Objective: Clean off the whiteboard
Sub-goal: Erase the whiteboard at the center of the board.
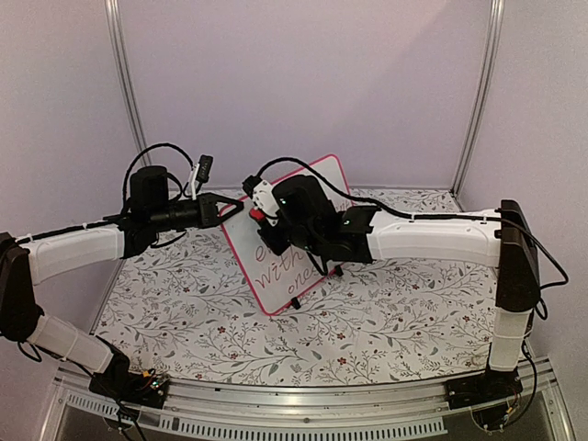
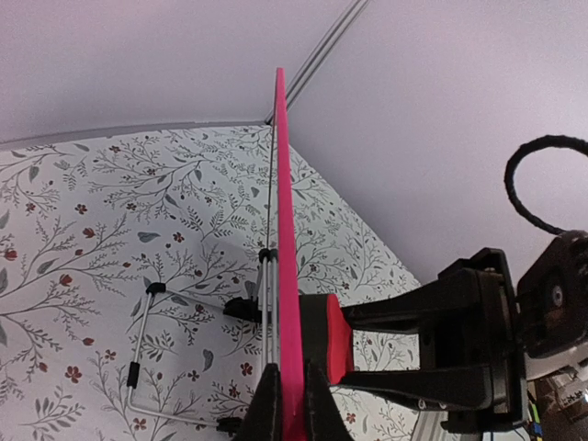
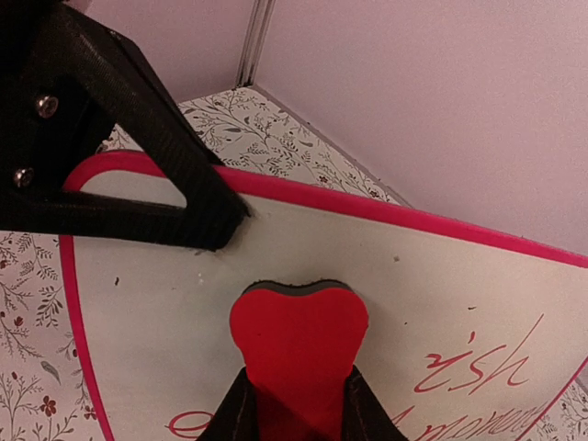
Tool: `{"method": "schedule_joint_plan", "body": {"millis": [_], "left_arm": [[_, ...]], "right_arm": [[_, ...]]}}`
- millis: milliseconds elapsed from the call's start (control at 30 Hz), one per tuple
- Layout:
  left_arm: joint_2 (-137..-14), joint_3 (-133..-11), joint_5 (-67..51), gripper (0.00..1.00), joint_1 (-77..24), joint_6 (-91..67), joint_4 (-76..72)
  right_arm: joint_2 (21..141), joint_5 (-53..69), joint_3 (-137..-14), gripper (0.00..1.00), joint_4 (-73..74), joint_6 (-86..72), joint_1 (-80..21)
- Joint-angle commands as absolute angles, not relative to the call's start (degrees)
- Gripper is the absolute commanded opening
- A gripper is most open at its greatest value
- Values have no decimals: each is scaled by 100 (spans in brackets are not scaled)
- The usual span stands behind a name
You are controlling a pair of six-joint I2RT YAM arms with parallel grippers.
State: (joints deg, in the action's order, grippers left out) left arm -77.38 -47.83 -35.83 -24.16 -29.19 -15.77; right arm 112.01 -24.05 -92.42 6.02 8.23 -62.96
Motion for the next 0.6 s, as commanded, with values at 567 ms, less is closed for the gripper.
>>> {"method": "schedule_joint_plan", "body": {"millis": [567], "left_arm": [[-7645,-4738,-4105,0,-2584,-3119,-1643]], "right_arm": [[10122,-2000,-8359,26,606,776,-5256]]}}
